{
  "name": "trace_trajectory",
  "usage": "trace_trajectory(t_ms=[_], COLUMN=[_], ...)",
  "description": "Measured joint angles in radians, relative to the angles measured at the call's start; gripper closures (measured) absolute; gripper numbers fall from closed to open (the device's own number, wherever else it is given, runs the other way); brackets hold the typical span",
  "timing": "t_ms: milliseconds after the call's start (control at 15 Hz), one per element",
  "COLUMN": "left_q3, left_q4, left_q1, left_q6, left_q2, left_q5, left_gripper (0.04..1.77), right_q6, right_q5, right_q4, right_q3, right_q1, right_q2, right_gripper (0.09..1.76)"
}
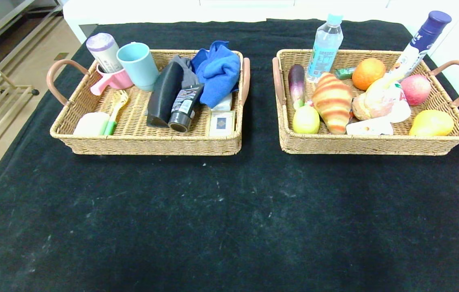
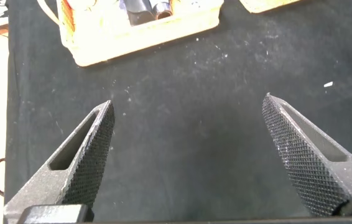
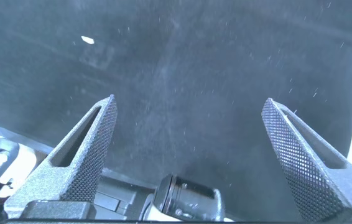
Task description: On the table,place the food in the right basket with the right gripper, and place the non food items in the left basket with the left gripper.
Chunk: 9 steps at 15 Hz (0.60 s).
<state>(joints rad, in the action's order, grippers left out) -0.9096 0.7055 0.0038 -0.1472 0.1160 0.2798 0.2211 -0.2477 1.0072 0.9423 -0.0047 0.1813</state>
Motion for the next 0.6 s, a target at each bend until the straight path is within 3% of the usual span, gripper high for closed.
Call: trace_trajectory(t_ms=[200,333,467,600], left_q3=[0.063,0.095,0.167,0.285], left_q4=[-0.006,-0.013,-0.063,-0.216], left_q1=[-0.003,-0.004,-0.004,-0.004], left_q6=[0.007,0.01,0.011,0.021], left_q2=[-0.075,-0.099,-0.111,-0.115], left_q5=[0.0,-0.002,-0.017,-0.082], left_gripper=[0.09,0.09,0.09,0.09], right_q6=[-0.021,-0.128,-0.162,-0.163], right_q5=[0.006,0.021,0.099,0.191], right_q4=[-0.043,-0.124,-0.291,-0.547], right_q3=[-0.1,-0.157,-0.233,-0.38], right_q1=[-0.001,-0.002,-0.003,-0.003], right_q2=[-0.1,-0.146,-0.168,-0.177], right_gripper=[0.15,0.15,0.15,0.15])
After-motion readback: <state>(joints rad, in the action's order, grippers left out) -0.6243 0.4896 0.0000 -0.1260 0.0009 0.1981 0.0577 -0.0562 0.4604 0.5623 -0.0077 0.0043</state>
